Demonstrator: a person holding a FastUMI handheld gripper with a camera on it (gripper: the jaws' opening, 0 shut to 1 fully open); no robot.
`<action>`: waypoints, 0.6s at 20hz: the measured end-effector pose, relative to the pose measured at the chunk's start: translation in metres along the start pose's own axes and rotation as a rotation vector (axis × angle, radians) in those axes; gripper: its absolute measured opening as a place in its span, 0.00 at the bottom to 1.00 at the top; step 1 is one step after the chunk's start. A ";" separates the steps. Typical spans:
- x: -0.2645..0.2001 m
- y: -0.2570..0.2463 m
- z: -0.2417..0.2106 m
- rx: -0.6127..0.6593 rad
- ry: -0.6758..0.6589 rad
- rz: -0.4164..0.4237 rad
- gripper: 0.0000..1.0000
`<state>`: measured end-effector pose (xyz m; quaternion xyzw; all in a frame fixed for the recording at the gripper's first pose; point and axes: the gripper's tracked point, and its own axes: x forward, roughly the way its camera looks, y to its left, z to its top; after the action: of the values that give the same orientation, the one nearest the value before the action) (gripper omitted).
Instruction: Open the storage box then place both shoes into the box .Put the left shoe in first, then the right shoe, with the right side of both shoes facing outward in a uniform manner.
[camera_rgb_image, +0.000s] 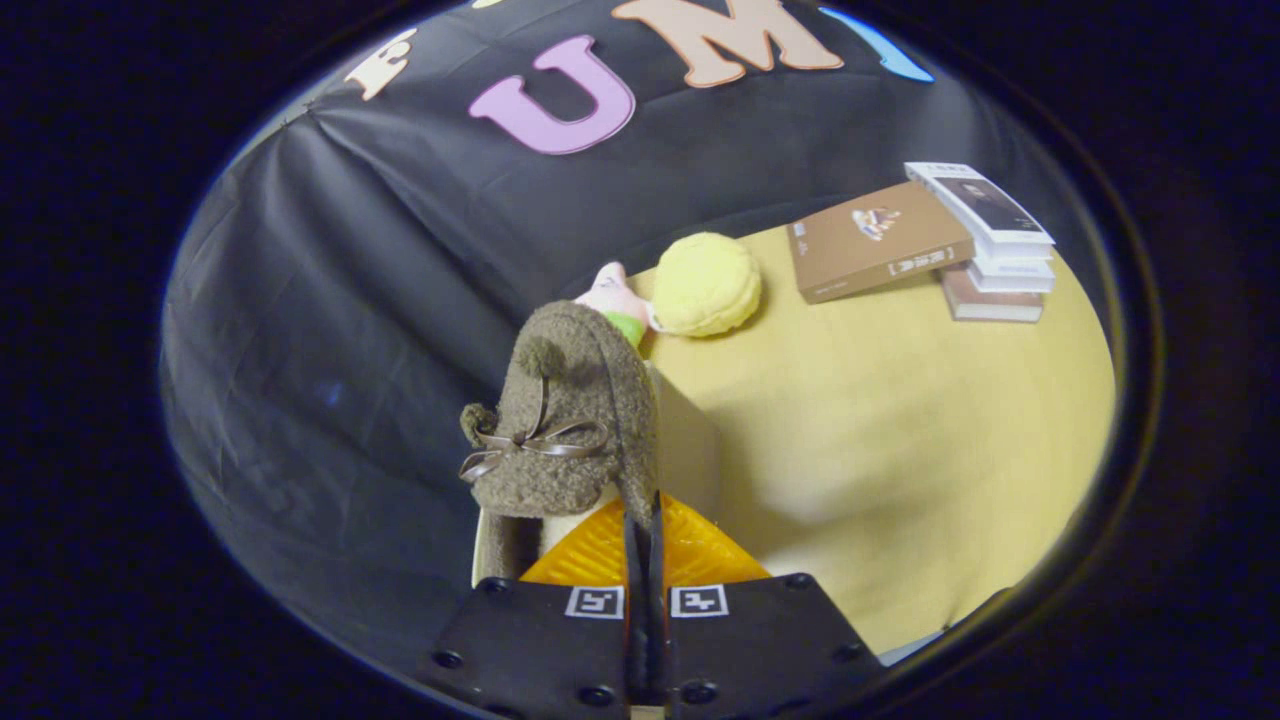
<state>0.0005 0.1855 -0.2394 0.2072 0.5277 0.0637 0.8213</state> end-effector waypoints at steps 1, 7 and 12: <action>0.008 0.006 -0.005 -0.009 0.006 -0.016 0.03; 0.049 0.005 -0.039 -0.068 0.030 -0.169 0.04; 0.053 0.011 -0.041 -0.096 -0.018 -0.216 0.10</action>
<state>-0.0113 0.2239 -0.2941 0.1098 0.5359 -0.0019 0.8371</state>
